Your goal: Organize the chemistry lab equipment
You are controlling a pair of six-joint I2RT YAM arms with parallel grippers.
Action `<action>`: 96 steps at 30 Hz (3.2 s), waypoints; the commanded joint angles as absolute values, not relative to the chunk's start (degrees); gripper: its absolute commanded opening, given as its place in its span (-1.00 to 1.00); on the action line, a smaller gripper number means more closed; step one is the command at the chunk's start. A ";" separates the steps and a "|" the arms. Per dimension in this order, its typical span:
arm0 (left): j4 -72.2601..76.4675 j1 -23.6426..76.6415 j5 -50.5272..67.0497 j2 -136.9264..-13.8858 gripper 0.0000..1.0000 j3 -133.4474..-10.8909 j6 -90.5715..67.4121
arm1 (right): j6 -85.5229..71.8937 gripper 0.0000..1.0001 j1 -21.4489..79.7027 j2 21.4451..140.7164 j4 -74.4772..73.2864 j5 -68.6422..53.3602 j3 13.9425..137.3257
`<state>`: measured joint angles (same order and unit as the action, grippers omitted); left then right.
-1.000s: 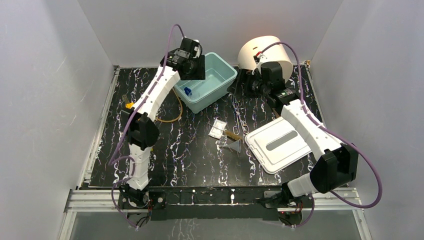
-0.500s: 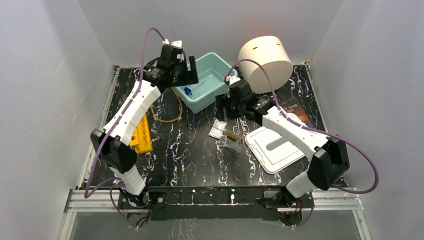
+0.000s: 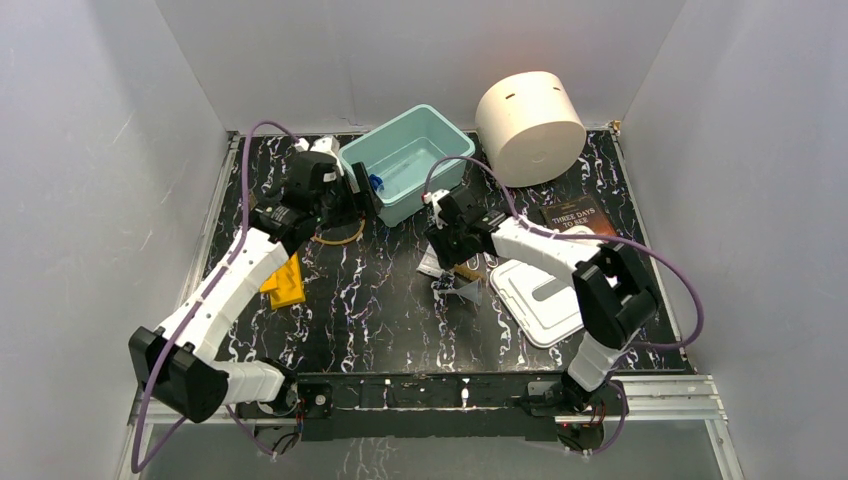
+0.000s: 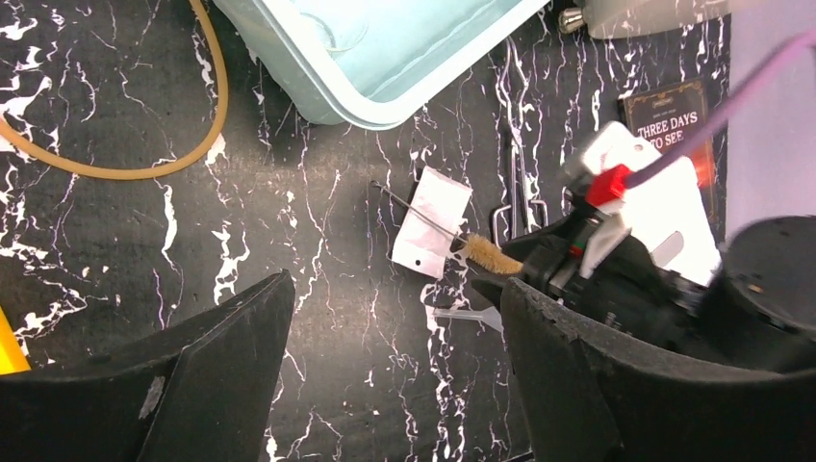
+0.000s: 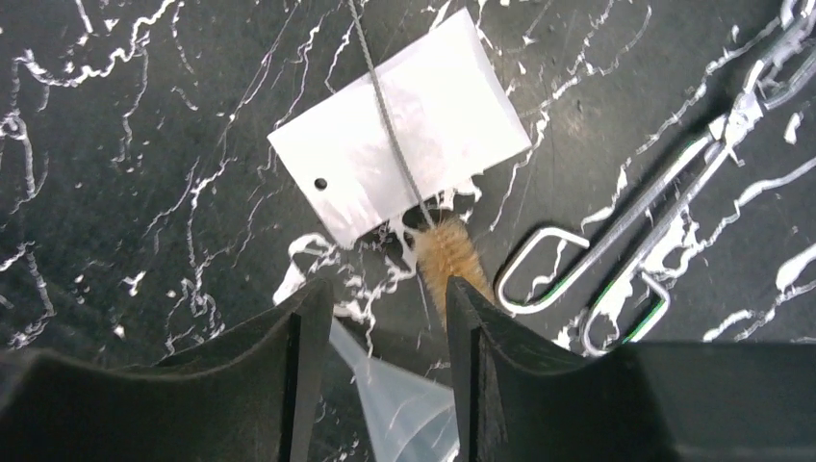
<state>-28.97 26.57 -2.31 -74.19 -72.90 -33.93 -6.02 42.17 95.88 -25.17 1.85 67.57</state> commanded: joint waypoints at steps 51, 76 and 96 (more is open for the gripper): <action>-31.57 24.74 -10.11 -69.16 0.66 -72.34 -36.46 | 18.93 -0.88 44.15 106.58 -18.55 3.25 74.55; -26.25 22.51 2.80 -66.90 0.73 -66.53 -47.19 | 16.13 -1.00 44.13 89.60 -21.87 -14.83 77.03; -19.71 22.31 4.46 -66.45 0.58 -66.56 -49.49 | -30.60 -1.00 39.15 90.83 -10.60 -7.88 87.89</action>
<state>-14.48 22.65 11.55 -68.36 -62.87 -49.78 -16.08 41.60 87.85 -11.03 -14.48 78.46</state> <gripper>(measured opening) 0.791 0.014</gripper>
